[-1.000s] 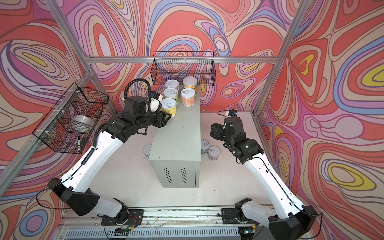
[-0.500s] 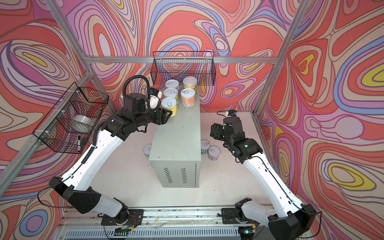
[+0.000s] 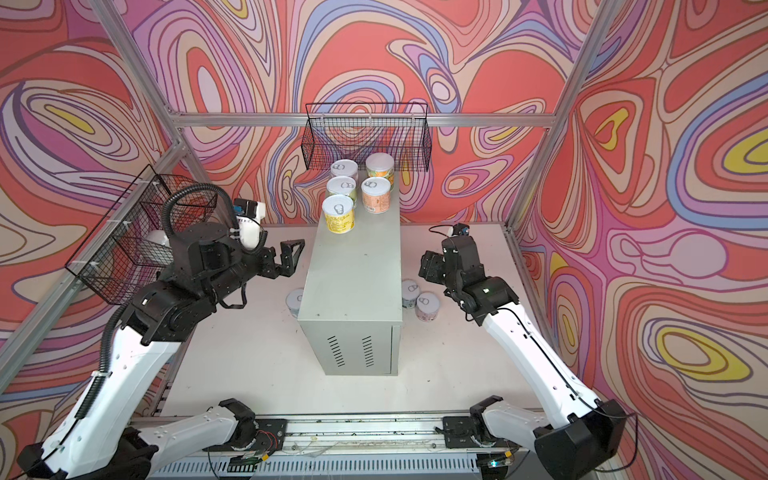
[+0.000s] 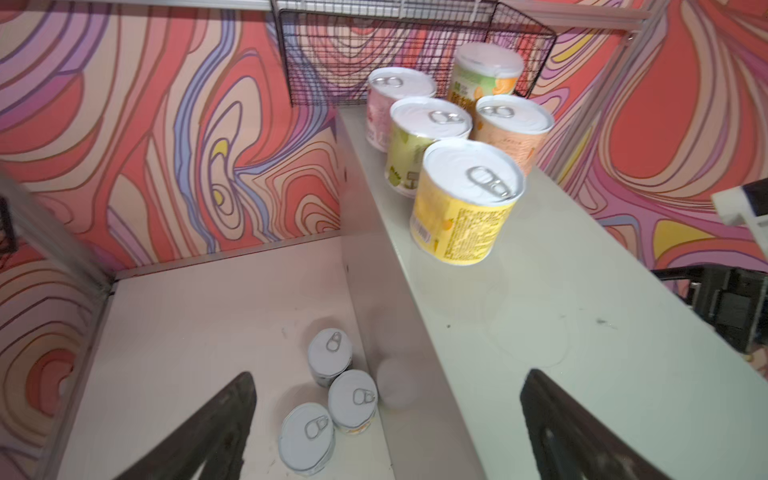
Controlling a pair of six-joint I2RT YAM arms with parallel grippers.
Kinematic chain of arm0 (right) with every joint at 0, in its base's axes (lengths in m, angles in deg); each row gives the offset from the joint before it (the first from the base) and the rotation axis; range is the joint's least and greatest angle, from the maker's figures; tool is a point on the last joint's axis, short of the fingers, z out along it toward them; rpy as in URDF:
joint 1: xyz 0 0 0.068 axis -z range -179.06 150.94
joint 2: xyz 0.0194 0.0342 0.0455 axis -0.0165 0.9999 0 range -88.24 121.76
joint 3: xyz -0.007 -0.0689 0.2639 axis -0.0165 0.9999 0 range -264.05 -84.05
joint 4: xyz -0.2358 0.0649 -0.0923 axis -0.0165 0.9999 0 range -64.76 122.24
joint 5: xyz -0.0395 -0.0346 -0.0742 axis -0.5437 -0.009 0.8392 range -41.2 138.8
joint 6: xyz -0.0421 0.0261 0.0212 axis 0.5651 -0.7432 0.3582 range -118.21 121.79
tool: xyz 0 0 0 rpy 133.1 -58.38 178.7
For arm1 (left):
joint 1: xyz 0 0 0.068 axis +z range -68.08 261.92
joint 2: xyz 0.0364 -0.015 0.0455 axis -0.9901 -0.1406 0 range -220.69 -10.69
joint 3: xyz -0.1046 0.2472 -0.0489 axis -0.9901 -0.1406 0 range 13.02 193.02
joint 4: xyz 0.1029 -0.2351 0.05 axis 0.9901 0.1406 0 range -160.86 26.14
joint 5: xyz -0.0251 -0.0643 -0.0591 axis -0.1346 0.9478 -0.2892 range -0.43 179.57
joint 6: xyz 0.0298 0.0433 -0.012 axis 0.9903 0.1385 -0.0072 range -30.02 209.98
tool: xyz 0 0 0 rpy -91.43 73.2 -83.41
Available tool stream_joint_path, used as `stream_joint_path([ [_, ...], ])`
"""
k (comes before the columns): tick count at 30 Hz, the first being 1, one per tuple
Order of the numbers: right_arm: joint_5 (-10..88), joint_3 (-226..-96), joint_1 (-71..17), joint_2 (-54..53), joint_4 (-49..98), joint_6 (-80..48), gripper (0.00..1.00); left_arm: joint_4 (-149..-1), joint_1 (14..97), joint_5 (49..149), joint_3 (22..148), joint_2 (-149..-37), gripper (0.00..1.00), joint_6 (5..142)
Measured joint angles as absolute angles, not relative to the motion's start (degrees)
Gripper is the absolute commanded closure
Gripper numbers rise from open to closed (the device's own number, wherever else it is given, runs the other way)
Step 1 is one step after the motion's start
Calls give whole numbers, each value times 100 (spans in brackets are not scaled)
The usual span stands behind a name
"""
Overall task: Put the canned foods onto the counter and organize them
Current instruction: 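Open the left gripper and draw it back from the yellow can, then lower the left gripper over the light-blue dotted can on the floor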
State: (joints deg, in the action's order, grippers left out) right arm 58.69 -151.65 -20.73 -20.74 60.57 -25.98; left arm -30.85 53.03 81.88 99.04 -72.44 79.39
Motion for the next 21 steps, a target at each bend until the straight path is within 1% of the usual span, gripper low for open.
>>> stream_joint_path([
  [5,5847,-14740,-2073,-2080,6059,-2664,18,-2897,5325,7633,8968,-6964,0,7686],
  [10,5797,-14456,-2073,-2126,6059,-2747,18,-2873,5589,7373,7910,-6759,0,7340],
  [16,5760,-14413,-2073,-2155,6033,-2793,17,-3247,6206,7570,7150,-6840,1,6975],
  [21,5683,-14295,-2073,-2170,5921,-2850,18,-3616,6597,7957,6936,-7423,1,6735],
])
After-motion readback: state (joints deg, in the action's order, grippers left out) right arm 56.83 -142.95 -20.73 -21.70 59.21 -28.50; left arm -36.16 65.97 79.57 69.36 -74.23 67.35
